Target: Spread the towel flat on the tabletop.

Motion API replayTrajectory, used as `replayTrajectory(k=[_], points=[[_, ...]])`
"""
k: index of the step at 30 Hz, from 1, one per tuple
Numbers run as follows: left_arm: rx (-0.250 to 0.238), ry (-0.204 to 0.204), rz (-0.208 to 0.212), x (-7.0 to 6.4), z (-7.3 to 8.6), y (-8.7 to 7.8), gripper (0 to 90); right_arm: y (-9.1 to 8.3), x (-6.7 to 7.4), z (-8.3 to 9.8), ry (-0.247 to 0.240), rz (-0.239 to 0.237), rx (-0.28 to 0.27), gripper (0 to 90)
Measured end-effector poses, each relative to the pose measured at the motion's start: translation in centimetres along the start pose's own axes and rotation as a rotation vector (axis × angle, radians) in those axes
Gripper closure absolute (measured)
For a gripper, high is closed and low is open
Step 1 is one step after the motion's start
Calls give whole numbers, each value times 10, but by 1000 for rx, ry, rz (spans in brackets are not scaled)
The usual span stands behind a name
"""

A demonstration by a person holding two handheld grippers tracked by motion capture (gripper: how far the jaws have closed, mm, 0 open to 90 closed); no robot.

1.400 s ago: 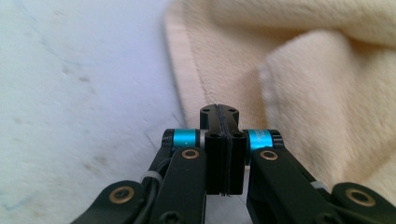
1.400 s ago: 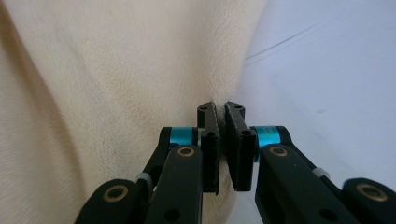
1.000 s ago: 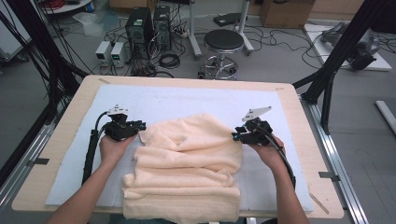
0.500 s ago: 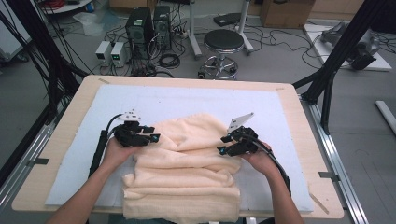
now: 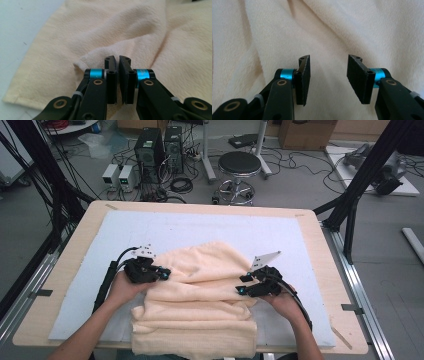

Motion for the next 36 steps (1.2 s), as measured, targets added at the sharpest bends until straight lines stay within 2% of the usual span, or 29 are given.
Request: replayTrajectory(k=[3, 5, 7, 10, 14, 18, 20, 23, 25, 27, 28, 30, 32, 34, 35, 36], points=[[5, 33, -7, -10, 2, -9, 849, -2, 6, 4, -7, -16, 7, 558], [16, 46, -5, -17, 6, -16, 851, 2, 11, 7, -13, -50, 24, 584], [17, 43, 3, -24, 12, -23, 851, 5, 16, 8, -29, -72, 44, 652], [12, 26, 3, -31, 23, -35, 850, 7, 22, 9, -46, -93, 44, 714], [1, 1, -4, -39, 35, -48, 854, 7, 31, 9, -52, -116, 42, 719], [13, 3, -4, -42, 40, -57, 854, 10, 42, 7, -87, -120, 48, 714], [10, 3, 0, -42, 39, -59, 844, 9, 43, 4, -92, -110, 47, 668], [-12, -10, -15, -35, 32, -61, 729, 3, 34, -6, -87, -63, 27, 629], [-37, -14, -50, -27, 24, -61, 663, -1, 22, -15, -98, -4, -2, 614], [-66, -35, -77, -16, 18, -58, 641, -2, 8, -24, -104, 62, -29, 596], [-73, -46, -102, -9, 16, -55, 632, -1, 0, -28, -99, 79, -34, 592], [-76, -80, -124, 2, 16, -48, 624, 4, -16, -33, -84, 126, -46, 592], [-49, -94, -173, 12, 18, -38, 612, 12, -31, -34, -53, 164, -56, 590], [26, -97, -221, 22, 25, -26, 583, 20, -45, -33, -40, 204, -52, 586], [42, -101, -232, 24, 26, -24, 578, 24, -52, -33, -31, 229, -49, 582], [63, -127, -240, 29, 30, -17, 568, 26, -54, -33, -28, 230, -45, 577]])
Point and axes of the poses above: each handheld gripper's, and its own axes: y roughly forward along the jaws, z roughly out of its underside, x roughly to its left, the point moved 4 cm from there along y, roughly forward along the jaws, and after that the axes turned 6 degrees about -x, right-handed, at the moved point
